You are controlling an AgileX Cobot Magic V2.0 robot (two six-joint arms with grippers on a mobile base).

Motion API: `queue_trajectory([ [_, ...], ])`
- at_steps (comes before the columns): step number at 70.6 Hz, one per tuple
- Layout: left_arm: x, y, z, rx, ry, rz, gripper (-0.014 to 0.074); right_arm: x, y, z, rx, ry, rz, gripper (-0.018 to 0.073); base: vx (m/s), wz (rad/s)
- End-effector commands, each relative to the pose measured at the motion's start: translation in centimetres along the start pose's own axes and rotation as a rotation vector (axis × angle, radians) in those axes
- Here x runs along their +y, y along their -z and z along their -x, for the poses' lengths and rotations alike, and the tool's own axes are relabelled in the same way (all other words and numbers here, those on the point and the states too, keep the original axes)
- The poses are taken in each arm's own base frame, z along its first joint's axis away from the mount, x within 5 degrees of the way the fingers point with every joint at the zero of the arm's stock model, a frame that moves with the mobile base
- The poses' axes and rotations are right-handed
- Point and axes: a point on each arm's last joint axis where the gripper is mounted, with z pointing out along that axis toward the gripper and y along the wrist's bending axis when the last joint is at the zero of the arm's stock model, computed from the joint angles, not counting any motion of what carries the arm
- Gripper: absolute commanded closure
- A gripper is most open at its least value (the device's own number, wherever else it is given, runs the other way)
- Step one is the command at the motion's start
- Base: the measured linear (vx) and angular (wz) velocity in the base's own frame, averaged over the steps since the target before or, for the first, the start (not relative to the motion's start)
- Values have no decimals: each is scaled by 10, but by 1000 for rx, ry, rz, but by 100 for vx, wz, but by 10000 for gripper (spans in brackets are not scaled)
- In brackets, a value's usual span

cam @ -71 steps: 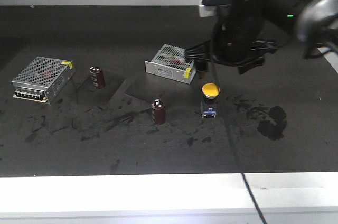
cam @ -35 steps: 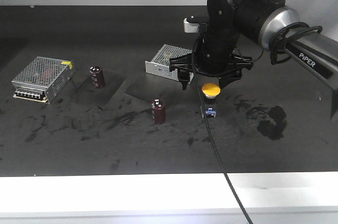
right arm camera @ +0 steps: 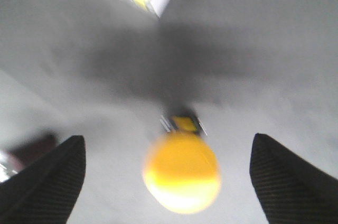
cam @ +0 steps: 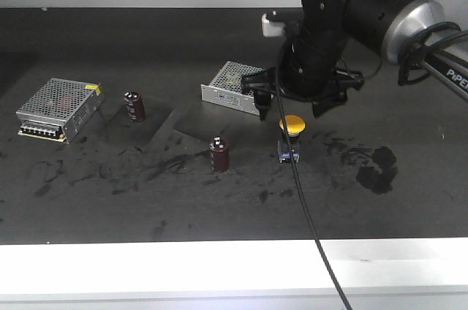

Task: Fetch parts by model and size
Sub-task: 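Move the right gripper over the yellow-capped button and lower, then close the right gripper on the yellow-capped button and lift it away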

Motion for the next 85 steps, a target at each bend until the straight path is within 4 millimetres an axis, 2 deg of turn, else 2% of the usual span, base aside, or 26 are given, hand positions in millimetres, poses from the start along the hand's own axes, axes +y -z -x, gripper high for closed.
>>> queue_trajectory([
  [1,1,1,13,-80,-9,1,604,-8,29,-3,-38,10,-17,-35,0,0],
  [16,1,1,13,-80,-9,1,604,-8,22,0,-44,18,-39,-35,0,0],
  [36,1,1,13,-80,-9,1,603,-5,-9,2,24,26,-62,-35,0,0],
  [55,1,1,13,-80,-9,1,603,-3,-27,2,56,31,-73,-11,0,0],
  [67,1,1,13,-80,-9,1,603,-3,-28,2,54,31,-73,139,0,0],
  [75,1,1,13,-80,-9,1,603,-3,-28,3,53,32,-72,314,0,0],
  [83,1,1,13,-80,-9,1,603,-2,-28,3,46,32,-72,552,0,0],
  [85,1,1,13,-80,-9,1,603,-2,-29,4,42,31,-70,576,0,0],
])
